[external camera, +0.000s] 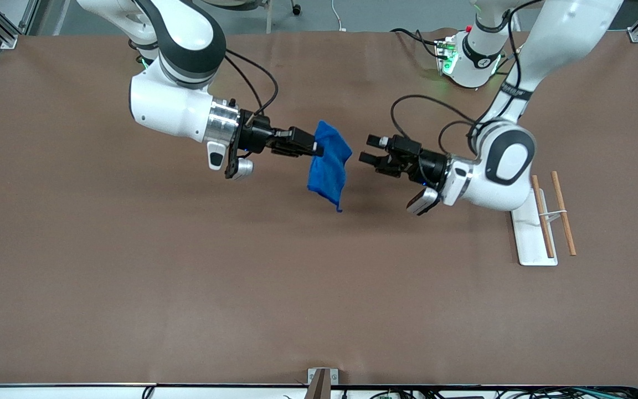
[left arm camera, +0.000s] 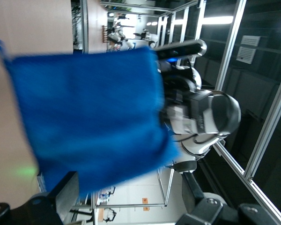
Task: Right arm passes towel to left arm to hang
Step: 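Carry the towel toward the left gripper and grasp it with the left gripper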
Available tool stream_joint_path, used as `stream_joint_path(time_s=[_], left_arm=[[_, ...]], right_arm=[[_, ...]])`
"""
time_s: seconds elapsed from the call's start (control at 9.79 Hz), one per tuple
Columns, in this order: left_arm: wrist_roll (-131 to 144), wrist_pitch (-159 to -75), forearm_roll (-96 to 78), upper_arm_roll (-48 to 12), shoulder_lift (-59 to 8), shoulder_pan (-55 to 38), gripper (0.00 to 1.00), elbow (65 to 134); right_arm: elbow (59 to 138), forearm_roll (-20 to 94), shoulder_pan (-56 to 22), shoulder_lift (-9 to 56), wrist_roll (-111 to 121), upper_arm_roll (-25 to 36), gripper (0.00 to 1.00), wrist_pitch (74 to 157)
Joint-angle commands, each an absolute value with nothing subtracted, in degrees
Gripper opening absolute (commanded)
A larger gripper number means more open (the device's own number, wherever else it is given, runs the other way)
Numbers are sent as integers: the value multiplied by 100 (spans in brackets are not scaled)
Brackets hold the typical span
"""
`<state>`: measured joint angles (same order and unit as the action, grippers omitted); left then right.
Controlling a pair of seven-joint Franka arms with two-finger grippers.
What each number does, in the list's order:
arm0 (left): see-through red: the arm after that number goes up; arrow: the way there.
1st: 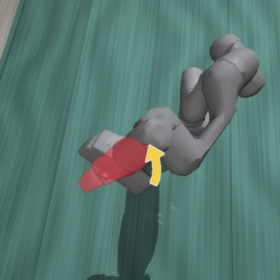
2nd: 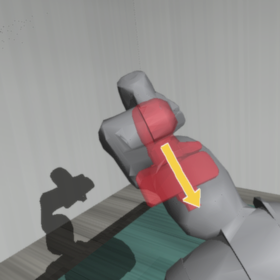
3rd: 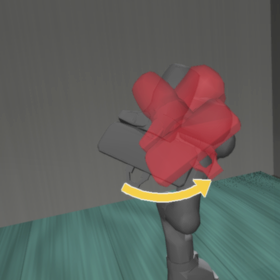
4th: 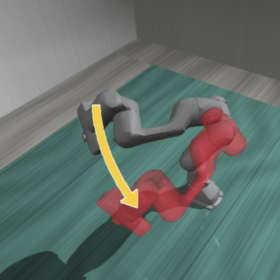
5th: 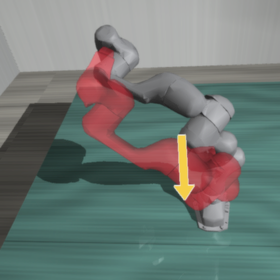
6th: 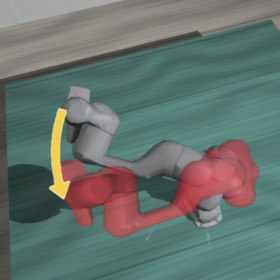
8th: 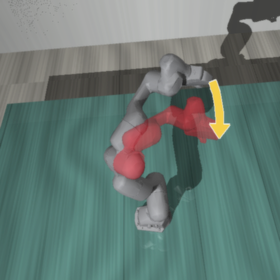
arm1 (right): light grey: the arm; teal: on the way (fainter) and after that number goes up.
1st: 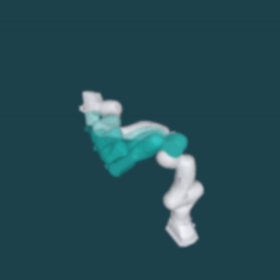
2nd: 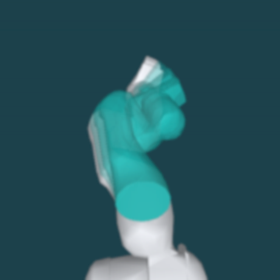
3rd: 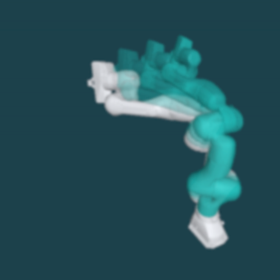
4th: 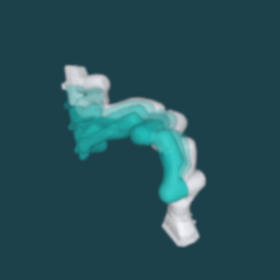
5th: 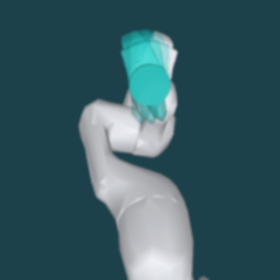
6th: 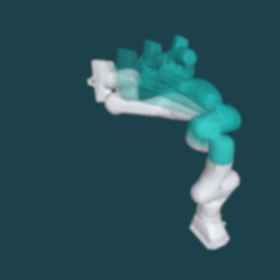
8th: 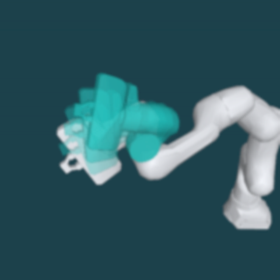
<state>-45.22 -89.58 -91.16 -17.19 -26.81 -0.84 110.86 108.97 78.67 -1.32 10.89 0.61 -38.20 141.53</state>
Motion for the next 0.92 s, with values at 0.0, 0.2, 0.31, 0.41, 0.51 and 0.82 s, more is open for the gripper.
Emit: stream_joint_path(time_s=[0.0, 0.2, 0.31, 0.41, 0.51, 0.82], left_arm=[[-5052, -8720, -9394, -1767, -3163, 0, 95, 11074], [-5595, -8684, -9850, -1906, -3549, -87, 93, 11074], [-5738, -8684, -9931, -1977, -3699, -79, 90, 11074], [-5722, -8675, -9932, -1986, -3691, -44, 85, 11083], [-5626, -8562, -9932, -2091, -3674, 26, 79, 11083], [-5152, -8332, -9940, -2153, -3560, 219, 69, 11057]], right_arm=[[10837, 8619, -27, 1081, 53, -4094, 0, 14168], [10785, 8964, -26, 1037, 62, -4192, 0, 14177], [10741, 9095, -44, 1037, 70, -4192, 0, 14185], [10732, 9105, -44, 1037, 70, -4201, 0, 14203], [10731, 9105, -44, 1046, 70, -4236, 0, 14212], [10731, 9105, -35, 1046, 70, -4236, 0, 14221]])
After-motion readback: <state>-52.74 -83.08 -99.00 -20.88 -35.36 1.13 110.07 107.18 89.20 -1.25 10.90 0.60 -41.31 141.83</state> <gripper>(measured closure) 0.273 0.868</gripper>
